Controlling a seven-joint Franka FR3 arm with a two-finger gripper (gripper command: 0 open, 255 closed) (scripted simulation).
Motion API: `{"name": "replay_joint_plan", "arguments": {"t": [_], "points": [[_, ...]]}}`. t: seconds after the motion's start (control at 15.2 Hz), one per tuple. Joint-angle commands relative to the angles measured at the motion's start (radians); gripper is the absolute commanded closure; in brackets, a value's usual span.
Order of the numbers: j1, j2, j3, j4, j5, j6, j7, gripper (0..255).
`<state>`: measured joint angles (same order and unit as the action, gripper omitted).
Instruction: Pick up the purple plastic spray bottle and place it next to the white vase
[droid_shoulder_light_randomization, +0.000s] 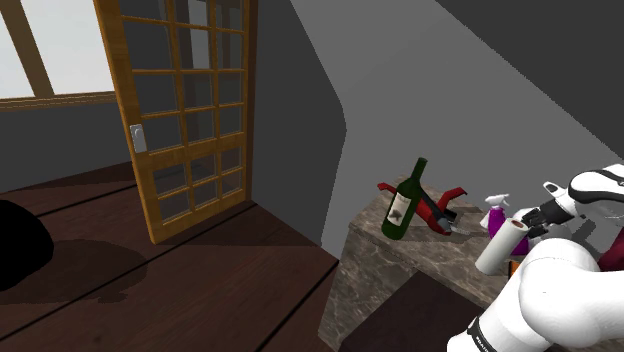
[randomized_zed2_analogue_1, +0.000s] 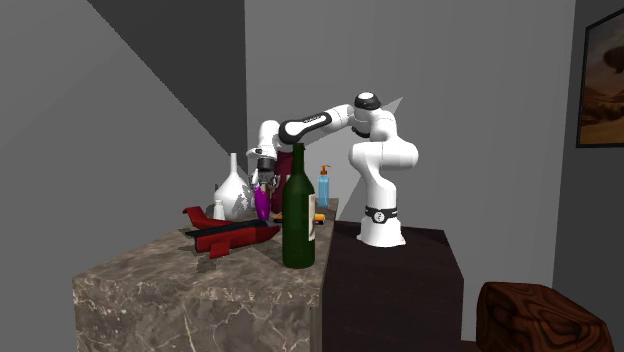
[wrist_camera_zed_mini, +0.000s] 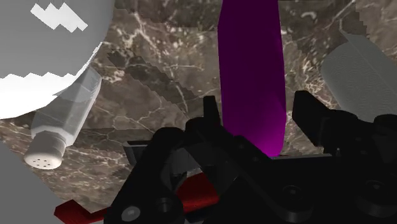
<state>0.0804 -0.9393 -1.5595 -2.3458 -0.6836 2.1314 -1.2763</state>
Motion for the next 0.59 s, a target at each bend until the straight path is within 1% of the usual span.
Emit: {"name": "replay_joint_plan", "arguments": {"t": [0.0,0.26,0.53], "points": [[0.001,0.000,-0.003,-0.001,0.000,-0.001,0.000,0],[0.000,0.000,-0.003,-0.003,-0.001,0.000,0.000,0],[-0.066,-0.002,0.104,0.052,0.061,-0.116,-0.031,0]]}}
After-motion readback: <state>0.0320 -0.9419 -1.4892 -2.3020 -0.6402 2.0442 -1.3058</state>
